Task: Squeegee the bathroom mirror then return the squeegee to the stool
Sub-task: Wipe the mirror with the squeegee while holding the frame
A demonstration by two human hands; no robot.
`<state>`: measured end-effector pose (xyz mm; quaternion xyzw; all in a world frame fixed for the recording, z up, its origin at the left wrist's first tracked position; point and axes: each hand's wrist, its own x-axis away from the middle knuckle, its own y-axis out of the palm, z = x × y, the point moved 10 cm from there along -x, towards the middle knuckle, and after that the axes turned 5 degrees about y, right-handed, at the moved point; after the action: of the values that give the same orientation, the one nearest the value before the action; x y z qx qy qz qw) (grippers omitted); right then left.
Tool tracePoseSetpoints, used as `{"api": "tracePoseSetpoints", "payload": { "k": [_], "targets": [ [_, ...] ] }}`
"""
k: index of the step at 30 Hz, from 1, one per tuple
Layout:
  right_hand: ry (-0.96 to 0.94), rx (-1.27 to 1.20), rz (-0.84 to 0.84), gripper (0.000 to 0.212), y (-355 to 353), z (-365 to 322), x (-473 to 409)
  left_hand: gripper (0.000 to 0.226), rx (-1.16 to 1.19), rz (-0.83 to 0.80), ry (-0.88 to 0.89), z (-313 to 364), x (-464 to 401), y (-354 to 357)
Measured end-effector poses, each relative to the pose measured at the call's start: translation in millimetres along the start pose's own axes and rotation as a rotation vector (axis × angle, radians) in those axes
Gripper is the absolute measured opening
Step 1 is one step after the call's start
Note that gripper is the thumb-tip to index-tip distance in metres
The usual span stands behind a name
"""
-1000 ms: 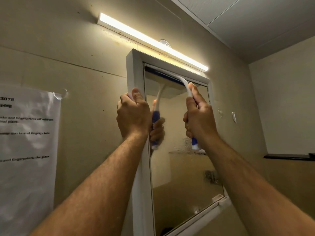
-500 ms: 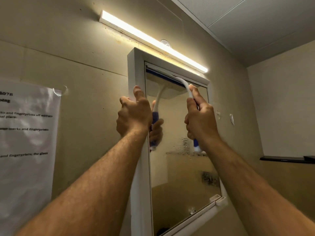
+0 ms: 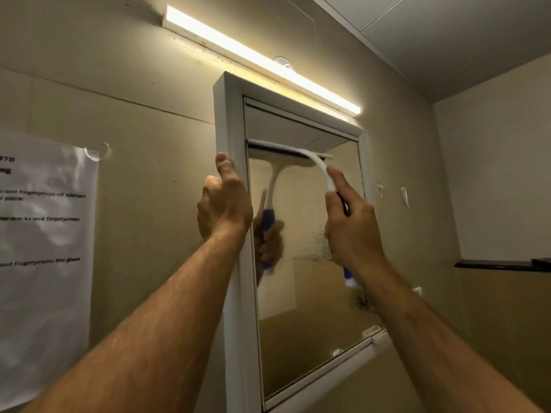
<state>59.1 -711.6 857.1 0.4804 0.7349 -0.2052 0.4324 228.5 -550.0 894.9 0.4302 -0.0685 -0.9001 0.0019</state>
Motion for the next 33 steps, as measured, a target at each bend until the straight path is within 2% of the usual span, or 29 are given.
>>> {"api": "tracePoseSetpoints", "payload": {
  "k": [4,12,20,29,33],
  "targets": [
    [-0.004,-0.016,-0.008,0.041,4,-7,-10,0.066,0.011,-0.017,-0.038,-9,7,0],
    [0.062,-0.018,-0.02,0.044,-2,49,58,0.072,-0.001,0.002,0.0,-17,19,-4],
    [0.06,-0.02,-0.033,0.041,-5,12,15,0.07,-0.018,0.041,0.036,-17,22,-7],
    [0.103,0.0,-0.004,0.044,-13,61,85,0.068,-0.035,0.049,0.053,-9,27,-12],
    [0.134,-0.008,-0.032,0.043,-13,48,71,0.069,-0.036,0.045,0.057,-9,28,-12]
  ]
}}
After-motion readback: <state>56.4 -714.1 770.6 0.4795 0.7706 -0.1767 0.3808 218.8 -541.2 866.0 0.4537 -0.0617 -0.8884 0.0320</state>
